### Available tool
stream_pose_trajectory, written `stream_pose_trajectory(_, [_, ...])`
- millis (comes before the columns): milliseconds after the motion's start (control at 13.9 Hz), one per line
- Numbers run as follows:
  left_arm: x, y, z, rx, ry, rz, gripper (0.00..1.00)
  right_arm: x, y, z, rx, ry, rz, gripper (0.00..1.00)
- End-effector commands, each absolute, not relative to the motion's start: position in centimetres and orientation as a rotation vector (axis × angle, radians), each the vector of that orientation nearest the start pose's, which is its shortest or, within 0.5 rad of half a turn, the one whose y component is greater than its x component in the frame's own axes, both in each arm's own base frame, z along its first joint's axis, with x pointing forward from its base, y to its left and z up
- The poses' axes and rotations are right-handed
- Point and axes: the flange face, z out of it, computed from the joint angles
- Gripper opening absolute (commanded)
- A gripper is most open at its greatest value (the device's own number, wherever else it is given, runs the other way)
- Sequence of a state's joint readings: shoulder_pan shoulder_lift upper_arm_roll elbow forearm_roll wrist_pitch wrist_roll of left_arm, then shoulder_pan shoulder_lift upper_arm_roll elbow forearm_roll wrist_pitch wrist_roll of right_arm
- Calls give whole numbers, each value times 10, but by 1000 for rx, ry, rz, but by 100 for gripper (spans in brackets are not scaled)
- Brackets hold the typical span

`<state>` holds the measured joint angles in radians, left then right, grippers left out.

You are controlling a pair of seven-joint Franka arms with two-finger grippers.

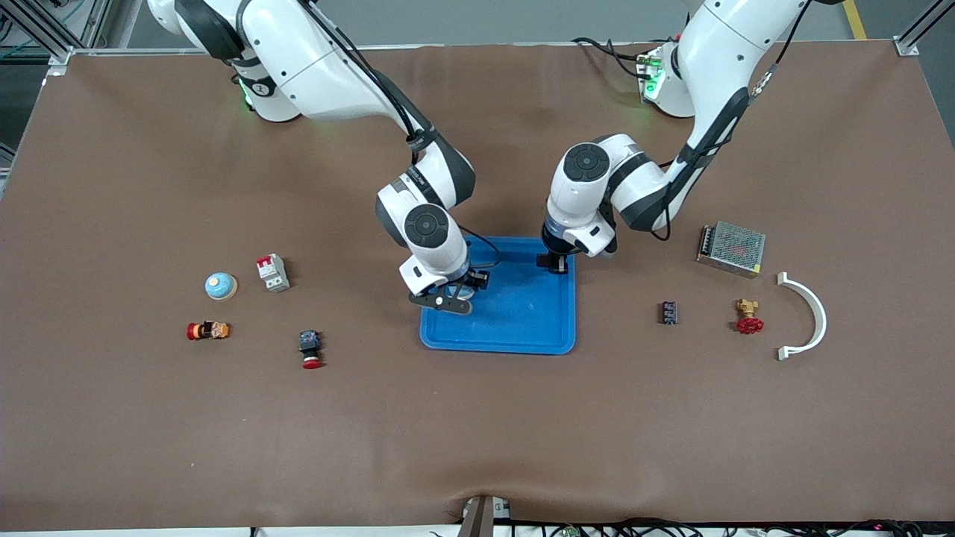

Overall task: Place electrolytic capacitor and blue bell in tray
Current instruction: 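Lower the button and capacitor into the tray and open both grippers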

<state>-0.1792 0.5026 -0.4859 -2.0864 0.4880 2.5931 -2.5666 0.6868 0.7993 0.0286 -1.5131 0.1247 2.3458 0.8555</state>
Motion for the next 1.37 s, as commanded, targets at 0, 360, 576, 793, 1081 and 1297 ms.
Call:
stream_pose_trajectory(0, [455, -386, 211, -2347, -2272, -84, 0, 538, 473, 189, -3014, 366, 61, 59])
stream_pose_trajectory(360, [446, -397, 192, -2403, -2194, -120, 0, 535, 475, 187, -3022, 352, 60, 100])
stream_pose_trajectory(576, [455, -399, 187, -2404, -2206, -157, 0, 534, 478, 193, -3022, 336, 53, 100])
stream_pose_trajectory(793, [464, -396, 182, -2397, -2212, -167, 0, 536, 477, 212, -3033, 322, 67, 100])
stream_pose_trajectory(1081, [467, -391, 174, -2399, -2195, -186, 0, 550, 462, 268, -3054, 330, 117, 100])
stream_pose_trajectory(1297, [467, -390, 172, -2406, -2184, -195, 0, 574, 418, 324, -3068, 273, 169, 100])
